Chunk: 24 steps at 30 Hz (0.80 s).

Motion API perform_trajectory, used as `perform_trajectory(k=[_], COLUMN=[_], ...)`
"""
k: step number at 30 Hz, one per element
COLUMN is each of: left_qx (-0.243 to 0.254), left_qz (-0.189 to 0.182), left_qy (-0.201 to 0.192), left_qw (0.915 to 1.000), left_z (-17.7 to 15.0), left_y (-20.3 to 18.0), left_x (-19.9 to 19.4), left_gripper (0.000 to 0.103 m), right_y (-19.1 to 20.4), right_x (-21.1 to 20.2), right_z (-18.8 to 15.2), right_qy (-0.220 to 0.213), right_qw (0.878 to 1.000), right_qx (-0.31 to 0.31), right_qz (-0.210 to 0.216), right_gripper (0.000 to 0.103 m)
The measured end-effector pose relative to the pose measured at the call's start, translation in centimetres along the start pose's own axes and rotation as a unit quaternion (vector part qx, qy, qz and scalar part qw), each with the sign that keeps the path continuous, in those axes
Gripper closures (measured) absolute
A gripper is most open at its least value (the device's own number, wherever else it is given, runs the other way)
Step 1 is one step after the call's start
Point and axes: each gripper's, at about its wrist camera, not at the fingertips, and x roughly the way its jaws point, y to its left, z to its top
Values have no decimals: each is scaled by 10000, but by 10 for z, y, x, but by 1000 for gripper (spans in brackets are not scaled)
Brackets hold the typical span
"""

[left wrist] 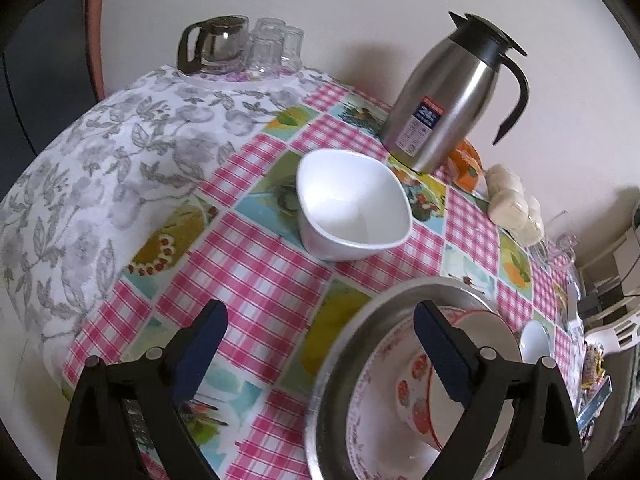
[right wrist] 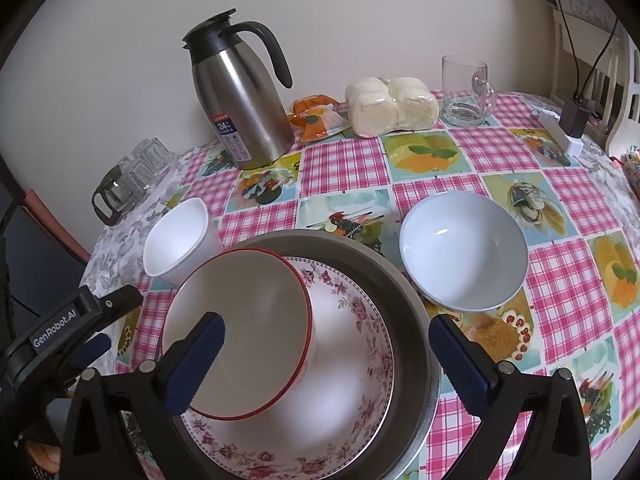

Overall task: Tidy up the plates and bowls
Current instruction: 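Move both tools toward the white square bowl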

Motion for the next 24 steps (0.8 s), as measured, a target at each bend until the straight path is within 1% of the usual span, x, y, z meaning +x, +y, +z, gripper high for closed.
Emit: perform_trajectory(k=[5,10,14,17,22,24], left_qx=[68,151,121,133,237,287], left_qz=[189,320,267,204,47,-26], left_qy=[-167,-387,-479,-594,-982,-1193], left_qw=[9997,9986,9984,9979,9949,9924], left_z=[4,11,18,23,30,32], left_y=[3,5,9,11,12,11], left_x=[-3,-8,-8,-9,-14,-18], left_gripper=[8,8,8,8,8,8], right_y=[5,9,12,12,17,19], right_x=[-2,-2,-4,-9,-20,-22], right_z=[0,-2,-3,-2,0,1], right_qy=[-89,-77,-159,-301,-616,-651], right_qw=[9999,9998,9996,9993,9977,9973], right_qx=[-105,-164,-231,-218,-297,-341], right_qz=[23,0,-28,57,44,63], right_gripper=[0,0,0,0,0,0])
